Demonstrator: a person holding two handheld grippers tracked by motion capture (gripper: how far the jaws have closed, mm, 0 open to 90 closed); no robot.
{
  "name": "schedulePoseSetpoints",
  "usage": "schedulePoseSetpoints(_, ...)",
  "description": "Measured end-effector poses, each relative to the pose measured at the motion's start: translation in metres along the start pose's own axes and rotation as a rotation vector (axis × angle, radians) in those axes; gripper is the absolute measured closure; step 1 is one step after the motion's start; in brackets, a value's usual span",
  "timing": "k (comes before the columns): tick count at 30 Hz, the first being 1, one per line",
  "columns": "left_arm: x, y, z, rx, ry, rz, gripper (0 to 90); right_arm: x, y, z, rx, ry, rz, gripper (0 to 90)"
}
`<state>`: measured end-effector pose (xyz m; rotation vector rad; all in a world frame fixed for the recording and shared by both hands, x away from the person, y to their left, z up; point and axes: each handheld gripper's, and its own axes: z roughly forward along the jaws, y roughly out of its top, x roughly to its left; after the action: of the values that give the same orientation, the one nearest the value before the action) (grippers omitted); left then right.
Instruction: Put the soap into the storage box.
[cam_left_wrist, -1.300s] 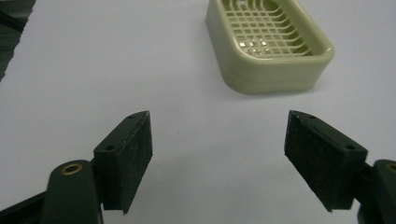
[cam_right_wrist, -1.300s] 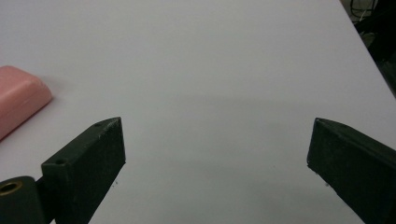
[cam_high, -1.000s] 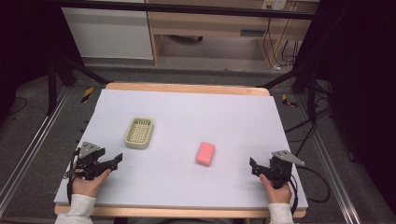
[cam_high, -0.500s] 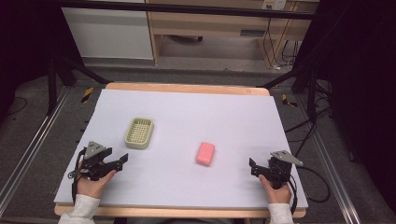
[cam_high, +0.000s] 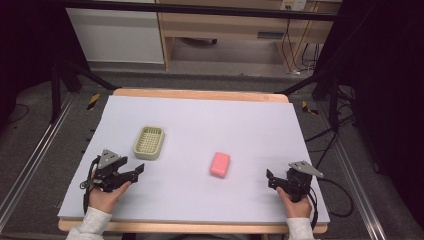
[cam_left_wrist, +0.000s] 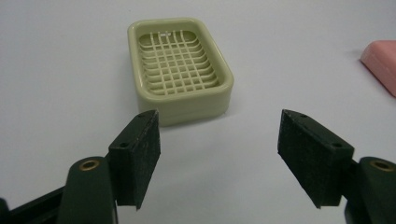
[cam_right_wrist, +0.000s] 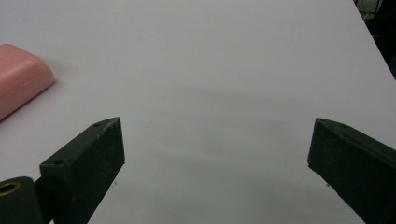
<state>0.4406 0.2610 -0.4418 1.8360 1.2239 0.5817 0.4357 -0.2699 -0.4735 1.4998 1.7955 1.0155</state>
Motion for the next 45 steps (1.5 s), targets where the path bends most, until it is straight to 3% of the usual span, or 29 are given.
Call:
schedulePoseSetpoints(25,-0.018,0.028,0.008,-0.031,-0.02,0.009,28.1,0.001,0.0,-0.001,-0.004,-0.004,-0.003,4.2)
schedulePoseSetpoints(45,-0.054,0.051,0.031,-0.032,-0.064,0.057,27.4,0.001,0.001,-0.001,-0.003,-0.012,-0.009,4.2)
